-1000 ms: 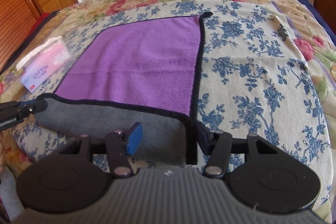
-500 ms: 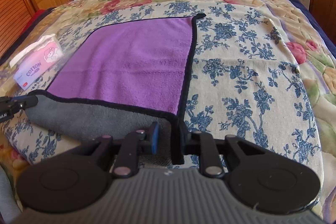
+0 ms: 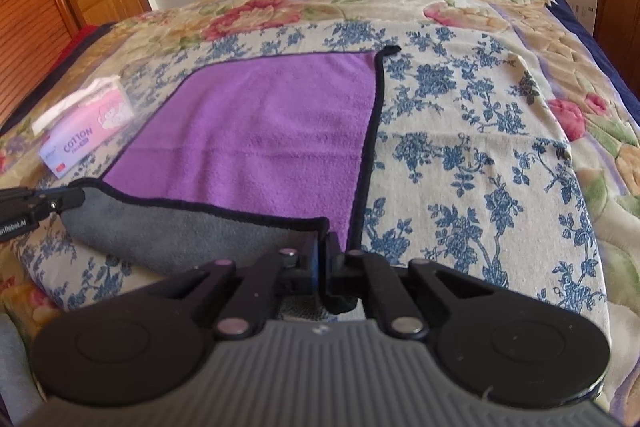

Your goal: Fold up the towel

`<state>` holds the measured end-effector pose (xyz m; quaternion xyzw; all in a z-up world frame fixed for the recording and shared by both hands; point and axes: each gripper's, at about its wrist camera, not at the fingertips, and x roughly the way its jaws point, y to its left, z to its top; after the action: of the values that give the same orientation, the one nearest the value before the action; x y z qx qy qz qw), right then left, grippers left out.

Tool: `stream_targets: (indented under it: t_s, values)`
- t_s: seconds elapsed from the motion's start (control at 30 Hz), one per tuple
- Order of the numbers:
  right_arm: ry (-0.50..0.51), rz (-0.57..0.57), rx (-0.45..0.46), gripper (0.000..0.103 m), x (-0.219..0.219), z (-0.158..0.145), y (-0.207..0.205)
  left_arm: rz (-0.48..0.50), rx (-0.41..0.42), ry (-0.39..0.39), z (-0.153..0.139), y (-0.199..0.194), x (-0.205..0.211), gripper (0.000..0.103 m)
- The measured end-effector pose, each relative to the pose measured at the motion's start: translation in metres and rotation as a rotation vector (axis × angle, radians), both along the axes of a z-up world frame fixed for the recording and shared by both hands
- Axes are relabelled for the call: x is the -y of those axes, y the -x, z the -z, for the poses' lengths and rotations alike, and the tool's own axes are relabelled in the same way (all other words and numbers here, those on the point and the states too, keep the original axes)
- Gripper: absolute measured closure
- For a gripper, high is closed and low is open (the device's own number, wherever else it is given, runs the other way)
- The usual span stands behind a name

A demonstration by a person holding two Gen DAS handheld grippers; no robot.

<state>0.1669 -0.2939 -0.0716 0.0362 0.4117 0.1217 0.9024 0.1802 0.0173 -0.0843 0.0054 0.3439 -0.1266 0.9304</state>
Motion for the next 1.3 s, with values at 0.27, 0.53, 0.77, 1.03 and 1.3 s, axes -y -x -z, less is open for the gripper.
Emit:
stream_targets:
  t_s: [0.27,0.53,0.77,1.03,1.3]
  values:
    - [-0.016,0.003,0.059,0.099,0.002,-0.009,0.002,0.008,0.056,0.014,-0.017,0.006,0.004,0.098]
    - [-0.028,-0.010,0.146,0.099,0.002,-0.022,0.004,-0.011,0.099,0.046,-0.029,0.008,0.000,0.098]
    - [-0.029,-0.018,0.185,0.099,0.004,-0.025,-0.002,-0.028,0.134,0.063,-0.035,0.004,-0.002,0.098]
    - [-0.011,-0.028,0.206,0.099,0.003,-0.025,-0.009,-0.031,0.142,0.066,-0.038,-0.006,-0.003,0.098]
    - [-0.009,-0.036,0.244,0.099,0.002,-0.031,-0.019,-0.044,0.143,0.099,-0.046,-0.017,-0.005,0.098]
